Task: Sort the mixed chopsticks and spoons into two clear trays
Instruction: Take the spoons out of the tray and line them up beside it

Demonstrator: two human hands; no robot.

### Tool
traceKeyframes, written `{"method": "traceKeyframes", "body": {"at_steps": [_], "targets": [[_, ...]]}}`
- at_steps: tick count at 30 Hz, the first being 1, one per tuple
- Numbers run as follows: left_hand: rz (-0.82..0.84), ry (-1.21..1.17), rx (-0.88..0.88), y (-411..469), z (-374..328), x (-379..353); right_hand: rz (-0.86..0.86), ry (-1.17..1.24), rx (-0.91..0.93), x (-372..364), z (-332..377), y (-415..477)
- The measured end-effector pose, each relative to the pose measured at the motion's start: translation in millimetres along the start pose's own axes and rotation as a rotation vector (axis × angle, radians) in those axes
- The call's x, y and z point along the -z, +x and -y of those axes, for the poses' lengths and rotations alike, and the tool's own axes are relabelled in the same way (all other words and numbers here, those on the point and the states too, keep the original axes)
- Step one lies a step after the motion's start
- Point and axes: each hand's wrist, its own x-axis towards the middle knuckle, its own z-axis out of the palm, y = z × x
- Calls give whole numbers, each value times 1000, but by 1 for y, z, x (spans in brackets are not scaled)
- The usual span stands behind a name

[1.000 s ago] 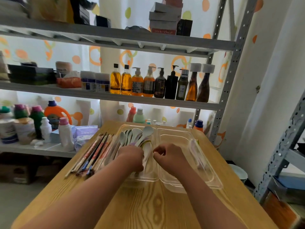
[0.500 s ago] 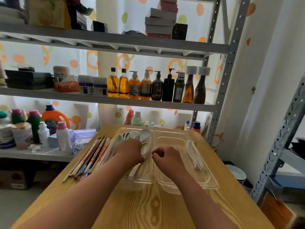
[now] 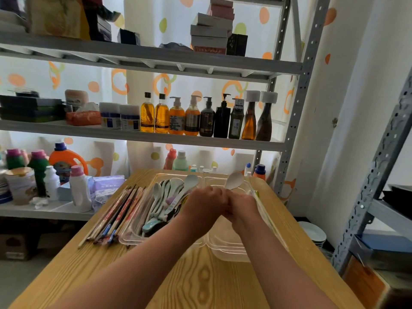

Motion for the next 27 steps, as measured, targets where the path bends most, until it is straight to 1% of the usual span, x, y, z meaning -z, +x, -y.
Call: {"method": "traceKeyframes", "body": {"at_steps": [2, 5, 7, 9, 10, 11, 15, 18, 21, 24, 27], "targets": [[-33, -31, -48, 0, -4, -4, -8, 13, 12, 3, -1, 3], [-105, -138, -80, -1, -7, -6, -75, -41, 57, 10, 1, 9], [-108, -244, -10, -2, -4, -6, -147, -72, 60, 19, 5, 14], [-89, -312, 116, -2, 0, -5, -212, -101, 98, 32, 8, 22], [-46, -325, 190, -2, 4, -5, -241, -115, 137, 39, 10, 27], [-10, -336, 266, -2, 8, -9, -273, -157, 180, 47, 13, 31], [96, -481, 537, 2, 27, -25, -358, -459, 339, 84, 23, 43], [181, -585, 694, 5, 36, -40, -397, -577, 403, 106, 22, 54], [195, -617, 758, 2, 40, -53, -410, -669, 406, 121, 10, 70], [218, -552, 743, -1, 40, -60, -409, -721, 413, 129, -9, 84], [225, -496, 746, -2, 41, -62, -444, -721, 422, 136, -28, 93]]}}
